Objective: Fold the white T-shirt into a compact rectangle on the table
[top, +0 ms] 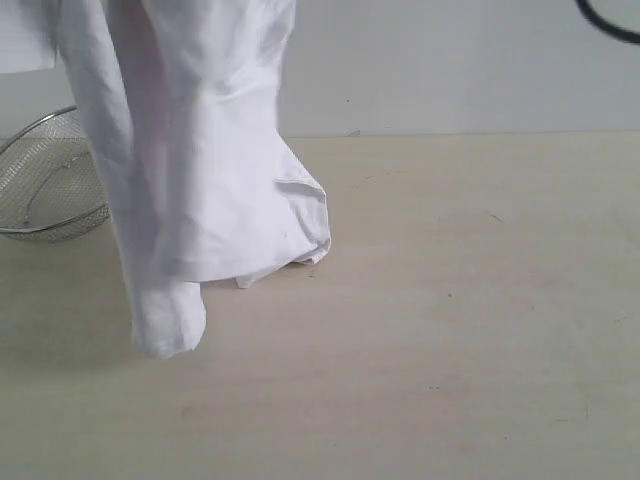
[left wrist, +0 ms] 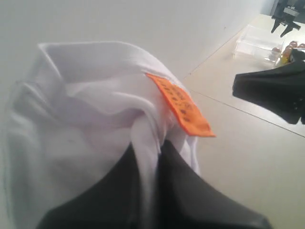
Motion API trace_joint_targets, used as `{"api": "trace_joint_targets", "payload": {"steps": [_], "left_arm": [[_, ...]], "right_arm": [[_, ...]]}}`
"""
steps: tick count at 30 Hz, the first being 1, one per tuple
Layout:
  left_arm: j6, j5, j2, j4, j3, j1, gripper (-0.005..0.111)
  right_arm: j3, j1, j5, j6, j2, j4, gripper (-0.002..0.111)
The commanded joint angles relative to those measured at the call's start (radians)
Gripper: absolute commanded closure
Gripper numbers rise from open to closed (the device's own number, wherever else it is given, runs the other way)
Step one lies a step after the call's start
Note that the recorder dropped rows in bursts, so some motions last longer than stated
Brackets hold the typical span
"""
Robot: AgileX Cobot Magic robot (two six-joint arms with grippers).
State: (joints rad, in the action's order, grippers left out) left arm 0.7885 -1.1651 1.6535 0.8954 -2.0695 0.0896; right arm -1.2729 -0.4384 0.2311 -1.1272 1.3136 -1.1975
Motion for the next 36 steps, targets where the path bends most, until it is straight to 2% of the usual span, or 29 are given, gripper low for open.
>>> {"api": "trace_joint_targets", "payload": {"steps": [1, 12, 20, 25, 30, 36], "left_arm": [[0.028, 0.013, 0.007, -0.028, 0.004, 0.002, 0.102], [0.072, 0.023, 0.085, -0.056, 0.014, 0.002, 0.102], [0.118, 0.034, 0.159, -0.008, 0.016, 0.004, 0.102], [0.134, 0.031, 0.213, -0.002, 0.018, 0.004, 0.102], [0.152, 0.007, 0.221, 0.004, 0.023, 0.005, 0.102], [0.155, 0.012, 0.221, 0.004, 0.023, 0.005, 0.102]], "right_arm": [[0.005, 0.006, 0.046, 0.051, 0.06, 0.026, 0.108], [0.008, 0.025, 0.102, 0.064, 0.158, 0.054, 0.108], [0.137, 0.097, -0.033, 0.068, 0.164, 0.17, 0.108], [0.261, 0.158, -0.241, 0.003, 0.166, 0.17, 0.108], [0.352, 0.261, -0.461, -0.019, 0.224, 0.173, 0.108], [0.383, 0.409, -0.92, -0.042, 0.348, 0.162, 0.108]]}}
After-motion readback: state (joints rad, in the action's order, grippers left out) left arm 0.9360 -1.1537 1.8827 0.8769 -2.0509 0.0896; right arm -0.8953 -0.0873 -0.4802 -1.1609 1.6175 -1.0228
